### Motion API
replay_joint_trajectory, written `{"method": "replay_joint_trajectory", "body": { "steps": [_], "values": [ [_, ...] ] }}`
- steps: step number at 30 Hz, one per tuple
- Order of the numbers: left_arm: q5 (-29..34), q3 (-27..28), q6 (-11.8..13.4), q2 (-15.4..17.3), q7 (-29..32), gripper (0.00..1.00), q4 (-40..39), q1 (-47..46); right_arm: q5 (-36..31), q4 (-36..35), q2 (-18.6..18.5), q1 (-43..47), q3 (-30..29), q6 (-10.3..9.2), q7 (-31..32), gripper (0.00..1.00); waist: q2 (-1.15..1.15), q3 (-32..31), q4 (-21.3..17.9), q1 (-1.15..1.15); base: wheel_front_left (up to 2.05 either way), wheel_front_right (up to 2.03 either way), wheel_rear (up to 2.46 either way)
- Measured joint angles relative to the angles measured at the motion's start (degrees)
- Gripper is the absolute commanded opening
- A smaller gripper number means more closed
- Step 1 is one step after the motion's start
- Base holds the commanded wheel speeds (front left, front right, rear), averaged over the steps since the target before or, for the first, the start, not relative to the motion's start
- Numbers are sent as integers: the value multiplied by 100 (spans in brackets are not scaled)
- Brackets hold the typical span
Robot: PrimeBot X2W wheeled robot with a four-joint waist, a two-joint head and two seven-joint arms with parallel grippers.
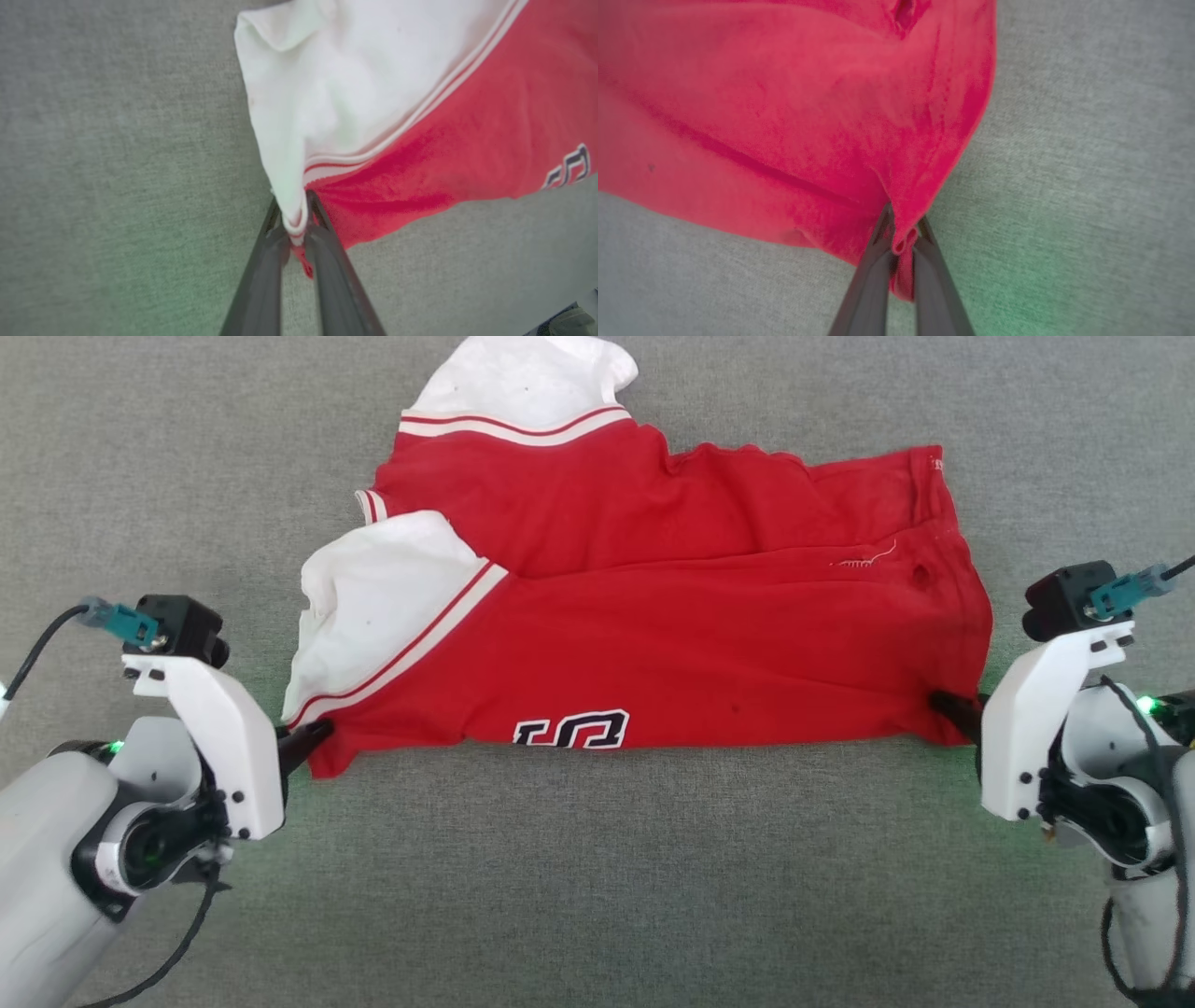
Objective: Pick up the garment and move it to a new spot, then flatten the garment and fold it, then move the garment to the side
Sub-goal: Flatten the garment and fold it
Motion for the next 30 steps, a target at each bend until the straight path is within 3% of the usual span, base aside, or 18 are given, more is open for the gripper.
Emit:
{"method": "replay_joint_trajectory", "body": {
  "steps": [5, 15, 20, 26, 27, 28, 29, 30],
  "values": [
    [-85, 51, 235, 349, 113, 0, -459, 165, 131, -401, -164, 142, -159, 1, 357, 0, 0, -110, 13, 0, 0, 0, 0],
    [-276, 166, 989, 1066, 119, 0, -1946, 745, 187, -1525, -261, 811, -697, 1, 1189, 0, 0, -254, 31, 0, 0, 0, 0],
    [-394, 156, 1201, 1189, -31, 0, -2325, 1129, 125, -1838, -86, 1301, -1101, 1, 1459, 0, 0, -243, 33, 1, 0, 0, 0],
    [-459, 0, 1116, 948, -107, 0, -1998, 1368, 13, -1655, 224, 1651, -1225, 1, 1371, 0, 0, -194, 25, 0, 0, 0, 0],
    [-459, -16, 1066, 895, -105, 20, -1886, 1372, -12, -1595, 250, 1680, -1190, 1, 1311, 7, 0, -189, 19, 0, 0, 0, 0],
    [-455, -35, 1013, 849, -107, 44, -1781, 1370, -60, -1547, 254, 1675, -1171, 1, 1227, 29, 0, -186, 14, 0, 0, 0, 0],
    [-448, -47, 966, 817, -107, 57, -1685, 1367, -103, -1502, 250, 1664, -1141, 1, 1158, 46, 0, -188, 5, 0, 0, 0, 0],
    [-449, -49, 929, 799, -104, 82, -1593, 1349, -133, -1470, 252, 1657, -1109, 1, 1114, 89, 0, -192, -3, 0, 0, 0, 0]
  ]
}}
